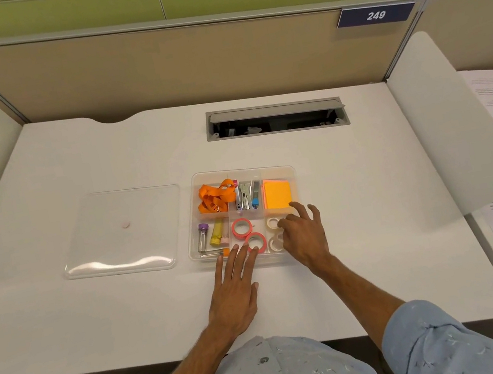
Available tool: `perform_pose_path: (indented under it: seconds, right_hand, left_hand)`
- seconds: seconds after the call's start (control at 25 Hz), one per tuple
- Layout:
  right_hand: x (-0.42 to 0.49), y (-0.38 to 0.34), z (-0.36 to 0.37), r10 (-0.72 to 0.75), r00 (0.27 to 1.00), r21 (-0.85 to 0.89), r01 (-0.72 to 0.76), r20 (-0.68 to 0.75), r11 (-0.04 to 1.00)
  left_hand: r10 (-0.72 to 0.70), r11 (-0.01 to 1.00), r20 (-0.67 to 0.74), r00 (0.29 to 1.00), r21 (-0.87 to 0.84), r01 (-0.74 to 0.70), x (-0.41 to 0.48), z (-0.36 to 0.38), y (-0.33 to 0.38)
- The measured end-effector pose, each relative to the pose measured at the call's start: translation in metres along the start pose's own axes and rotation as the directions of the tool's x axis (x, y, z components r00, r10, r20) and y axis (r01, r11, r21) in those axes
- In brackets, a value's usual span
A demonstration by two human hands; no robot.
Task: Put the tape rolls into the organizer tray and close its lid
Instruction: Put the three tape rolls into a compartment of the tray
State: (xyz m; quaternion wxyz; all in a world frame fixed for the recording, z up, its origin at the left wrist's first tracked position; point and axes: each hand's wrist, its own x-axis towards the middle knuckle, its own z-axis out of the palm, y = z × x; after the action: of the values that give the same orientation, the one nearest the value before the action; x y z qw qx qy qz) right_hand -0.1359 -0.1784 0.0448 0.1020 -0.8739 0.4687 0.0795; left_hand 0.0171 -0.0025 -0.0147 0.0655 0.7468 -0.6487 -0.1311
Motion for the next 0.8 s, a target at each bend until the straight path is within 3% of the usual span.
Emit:
perform_pose_path:
  seconds: [0.24,0.48,0.64,0.8]
  right_hand:
    - [-0.004,0.003,-0.001,-0.008,1.0,0.059,0.009,-0.018,0.998]
    - [-0.004,0.03,-0.014,0.003,0.987,0.18,0.026,-0.159,0.983]
    - [-0.002,0.05,-0.025,-0.169,0.985,0.051,0.17,-0.025,0.984]
    - [0.001,0.043,-0.027,-0.226,0.968,0.013,0.225,0.113,0.974]
  left_hand:
    - [0.005,1.0,-0.011,1.0,0.015,-0.005,0.0,0.0,0.0]
    - [0.018,1.0,-0.015,1.0,0.02,-0.018,-0.001,0.002,-0.002]
    - [0.017,1.0,-0.021,1.0,0.013,-0.016,-0.002,0.002,-0.001]
    - [0.017,1.0,-0.019,1.0,0.01,-0.017,-0.002,0.001,0.0]
